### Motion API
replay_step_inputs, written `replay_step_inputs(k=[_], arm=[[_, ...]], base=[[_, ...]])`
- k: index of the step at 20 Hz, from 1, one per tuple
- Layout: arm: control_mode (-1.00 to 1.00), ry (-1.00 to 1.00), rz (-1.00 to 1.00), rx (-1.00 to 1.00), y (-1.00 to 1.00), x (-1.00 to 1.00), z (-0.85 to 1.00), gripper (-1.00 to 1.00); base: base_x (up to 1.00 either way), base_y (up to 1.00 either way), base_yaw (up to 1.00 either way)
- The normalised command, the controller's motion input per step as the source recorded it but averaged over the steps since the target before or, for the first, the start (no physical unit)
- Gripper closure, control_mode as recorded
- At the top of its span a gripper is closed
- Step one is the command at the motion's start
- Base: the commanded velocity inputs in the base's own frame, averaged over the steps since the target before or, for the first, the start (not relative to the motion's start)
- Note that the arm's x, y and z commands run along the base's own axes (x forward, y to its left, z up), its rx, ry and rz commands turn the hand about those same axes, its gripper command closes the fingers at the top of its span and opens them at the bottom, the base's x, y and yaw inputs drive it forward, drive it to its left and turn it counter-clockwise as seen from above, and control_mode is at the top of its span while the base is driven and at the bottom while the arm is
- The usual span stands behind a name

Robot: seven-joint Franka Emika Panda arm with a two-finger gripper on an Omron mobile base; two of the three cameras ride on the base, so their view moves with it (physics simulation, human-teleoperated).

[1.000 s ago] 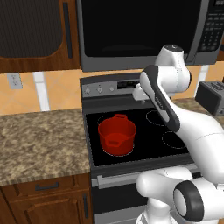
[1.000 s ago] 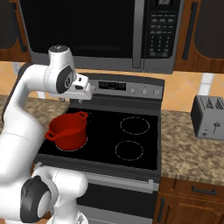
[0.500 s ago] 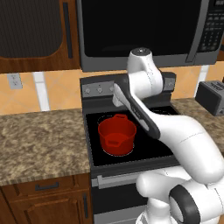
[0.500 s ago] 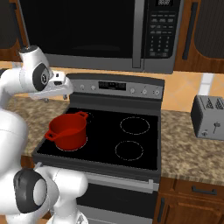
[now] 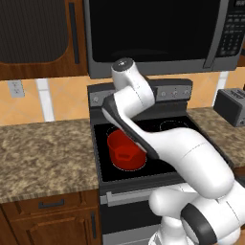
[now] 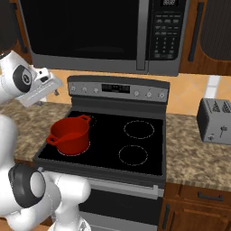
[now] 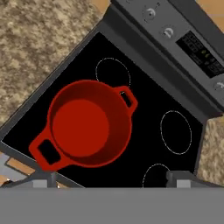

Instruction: Turn off the front left burner of the stove.

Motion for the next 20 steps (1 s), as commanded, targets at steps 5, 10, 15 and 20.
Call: replay_step_inputs(k=[5,10,15,20], arm=[[-1.0,-0.11,0.34,-0.23,0.0,0.06,-0.06,-1.0],[-1.0,-0.01,0.4,-0.1,0.01,0.14,-0.21,-1.0],[-1.0,0.0,0.39,-0.05,0.18,0.4,-0.09,-1.0],[-1.0,0.0,0.26,-0.25,0.26,0.37,-0.01,-1.0]], base=[[0.0,0.0,0.0],[0.0,0.0,0.0],[0.0,0.0,0.0],[0.0,0.0,0.0]])
